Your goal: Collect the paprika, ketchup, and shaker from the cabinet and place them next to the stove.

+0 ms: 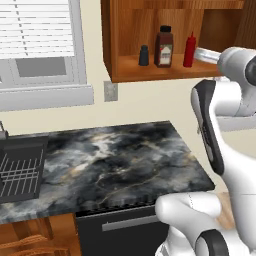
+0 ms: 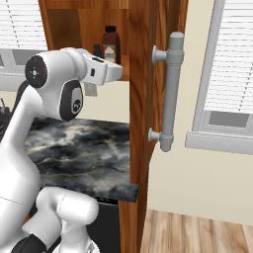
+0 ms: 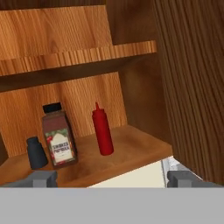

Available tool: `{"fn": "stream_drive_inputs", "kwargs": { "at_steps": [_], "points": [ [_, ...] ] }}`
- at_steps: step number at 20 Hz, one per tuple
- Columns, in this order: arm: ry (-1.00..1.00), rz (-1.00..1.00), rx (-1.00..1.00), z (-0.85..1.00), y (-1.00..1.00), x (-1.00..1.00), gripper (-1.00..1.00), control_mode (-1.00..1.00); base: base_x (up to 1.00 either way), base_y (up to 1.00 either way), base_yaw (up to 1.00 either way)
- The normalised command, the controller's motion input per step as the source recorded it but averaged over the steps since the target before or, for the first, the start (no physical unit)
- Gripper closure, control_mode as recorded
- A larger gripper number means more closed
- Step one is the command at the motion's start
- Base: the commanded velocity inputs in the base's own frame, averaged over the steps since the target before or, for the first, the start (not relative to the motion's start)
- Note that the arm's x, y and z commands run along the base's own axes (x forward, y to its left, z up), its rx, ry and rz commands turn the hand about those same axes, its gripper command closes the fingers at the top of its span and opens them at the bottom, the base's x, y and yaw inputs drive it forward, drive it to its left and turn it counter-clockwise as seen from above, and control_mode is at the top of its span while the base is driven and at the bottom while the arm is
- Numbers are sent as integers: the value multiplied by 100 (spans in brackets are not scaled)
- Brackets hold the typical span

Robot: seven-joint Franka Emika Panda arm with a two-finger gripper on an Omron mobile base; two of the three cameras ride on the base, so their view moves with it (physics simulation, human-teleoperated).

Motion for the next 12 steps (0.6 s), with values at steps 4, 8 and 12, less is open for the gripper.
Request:
{"fn": "stream_drive_inputs", "kwargs": {
  "at_steps": [4,8,12],
  "points": [
    [0,0,0,16,-16,8,-100,-100,0,0,0],
    [0,1,0,8,-6,26,-100,-100,0,0,0],
    [1,1,0,1,0,37,-100,-100,0,0,0]
  ]
}}
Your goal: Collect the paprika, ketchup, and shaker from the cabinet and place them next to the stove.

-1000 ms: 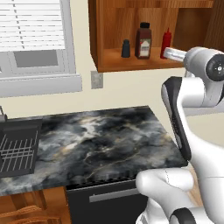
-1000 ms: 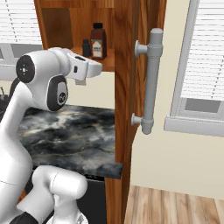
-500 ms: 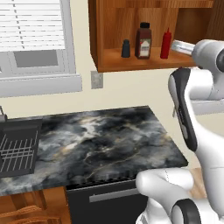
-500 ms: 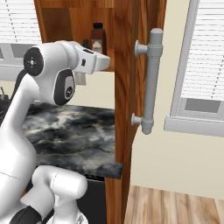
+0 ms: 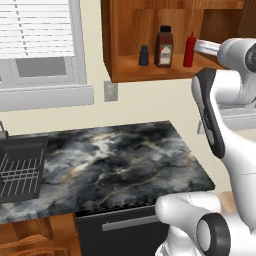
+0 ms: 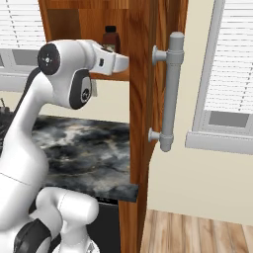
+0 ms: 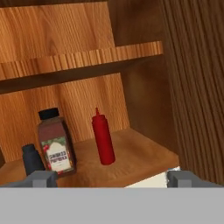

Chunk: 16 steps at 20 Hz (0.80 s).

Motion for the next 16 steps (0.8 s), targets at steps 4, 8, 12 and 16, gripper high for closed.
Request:
{"fn": "stream_drive_inputs", "kwargs": {
  "at_steps": [4,8,12,16],
  "points": [
    [1,6,0,0,0,47,-100,-100,0,0,0],
    [0,13,-1,0,0,27,-100,-100,0,0,0],
    [0,15,-2,0,0,23,-100,-100,0,0,0],
    [-1,15,-2,0,0,21,-100,-100,0,0,0]
  ]
}}
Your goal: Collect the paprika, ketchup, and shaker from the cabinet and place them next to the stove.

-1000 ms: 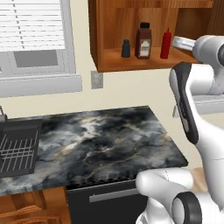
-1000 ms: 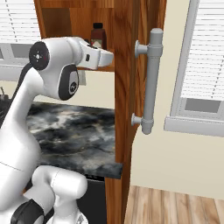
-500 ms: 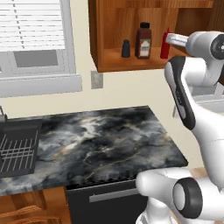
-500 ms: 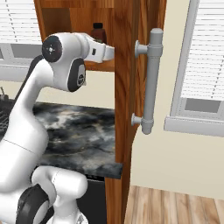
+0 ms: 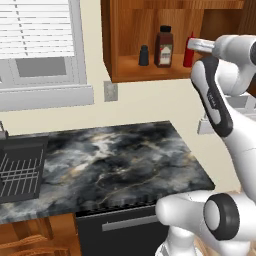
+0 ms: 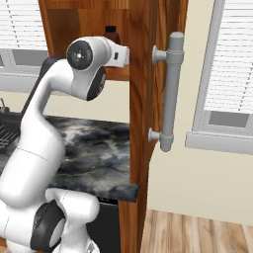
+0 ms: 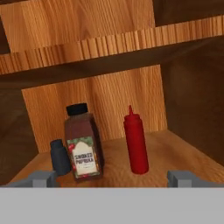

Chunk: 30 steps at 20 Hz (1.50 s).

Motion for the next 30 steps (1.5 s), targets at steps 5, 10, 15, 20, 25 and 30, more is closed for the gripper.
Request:
{"fn": "stream_drive_inputs", "kwargs": {
  "at_steps": [5,10,15,20,25,30],
  "points": [
    [-2,7,-2,0,1,24,-100,-100,0,0,0],
    [7,-4,-2,0,8,39,-100,-100,0,0,0],
    [1,-4,-5,0,23,14,-100,-100,0,0,0],
    [0,-2,-4,0,33,7,-100,-100,0,0,0],
    [0,0,-3,0,34,10,-100,-100,0,0,0],
    [0,0,-2,0,28,18,-100,-100,0,0,0]
  ]
}}
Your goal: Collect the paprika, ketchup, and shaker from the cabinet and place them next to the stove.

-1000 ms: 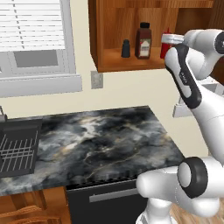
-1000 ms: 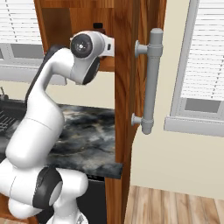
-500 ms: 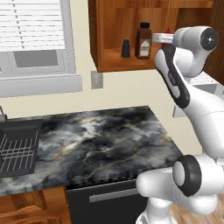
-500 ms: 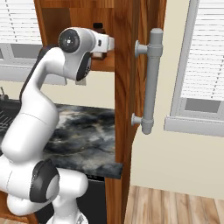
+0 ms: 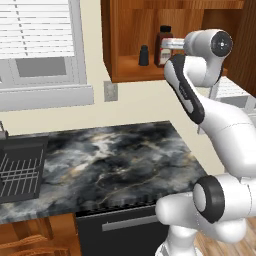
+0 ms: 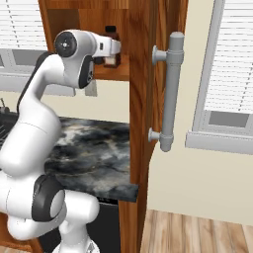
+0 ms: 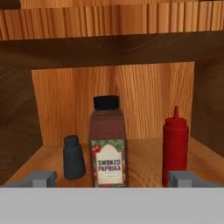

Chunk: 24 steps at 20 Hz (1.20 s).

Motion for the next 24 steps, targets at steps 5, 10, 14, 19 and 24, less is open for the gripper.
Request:
{"fn": "stream_drive_inputs", "kwargs": {
  "at_steps": [5,10,14,19,24],
  "points": [
    [0,0,0,2,20,28,-100,-100,0,0,0],
    [0,0,0,5,12,25,-100,-100,0,0,0],
    [0,0,0,1,-2,8,-100,-100,0,0,0],
    [0,0,0,0,-1,0,-100,-100,0,0,0],
    [0,0,0,0,-5,10,-100,-100,0,0,0]
  ]
}}
